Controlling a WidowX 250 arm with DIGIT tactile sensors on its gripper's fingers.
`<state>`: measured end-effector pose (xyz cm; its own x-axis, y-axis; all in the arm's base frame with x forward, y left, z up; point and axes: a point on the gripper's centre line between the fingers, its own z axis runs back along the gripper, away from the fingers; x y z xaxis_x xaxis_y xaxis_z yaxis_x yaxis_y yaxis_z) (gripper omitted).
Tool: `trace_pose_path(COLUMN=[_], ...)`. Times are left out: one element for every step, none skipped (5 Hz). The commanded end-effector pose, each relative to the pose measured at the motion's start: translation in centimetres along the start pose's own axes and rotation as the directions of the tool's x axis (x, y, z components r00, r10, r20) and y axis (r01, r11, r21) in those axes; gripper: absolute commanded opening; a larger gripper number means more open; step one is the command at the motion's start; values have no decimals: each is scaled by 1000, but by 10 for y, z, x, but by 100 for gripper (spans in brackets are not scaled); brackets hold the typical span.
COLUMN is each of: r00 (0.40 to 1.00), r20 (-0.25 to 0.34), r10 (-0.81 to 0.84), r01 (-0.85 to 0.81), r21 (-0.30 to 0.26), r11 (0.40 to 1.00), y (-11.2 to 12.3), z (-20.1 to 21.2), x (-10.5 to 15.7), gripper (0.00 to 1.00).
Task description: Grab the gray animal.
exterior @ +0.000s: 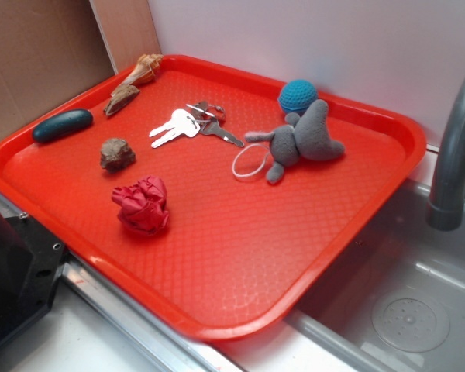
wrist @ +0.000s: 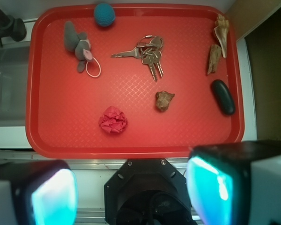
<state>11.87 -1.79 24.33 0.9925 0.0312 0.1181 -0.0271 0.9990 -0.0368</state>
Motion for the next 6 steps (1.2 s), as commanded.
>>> trace_pose_path(r00=[1000,998,978,950,874,874], r20=[0,17,91,91,78,78], r10=[0,-66,-188,-298,-479,-479], r01=[0,65,185,298,483,483], r21=[0,64,39,18,-38,-38], r11=[1000,996,982,955,875,875], y=[0,-4,-30,-53,-61,-61], z=[0,-56,-95,-105,-114,-114], x=[0,44,91,72,65,65], gripper=[100,100,100,100,100,100])
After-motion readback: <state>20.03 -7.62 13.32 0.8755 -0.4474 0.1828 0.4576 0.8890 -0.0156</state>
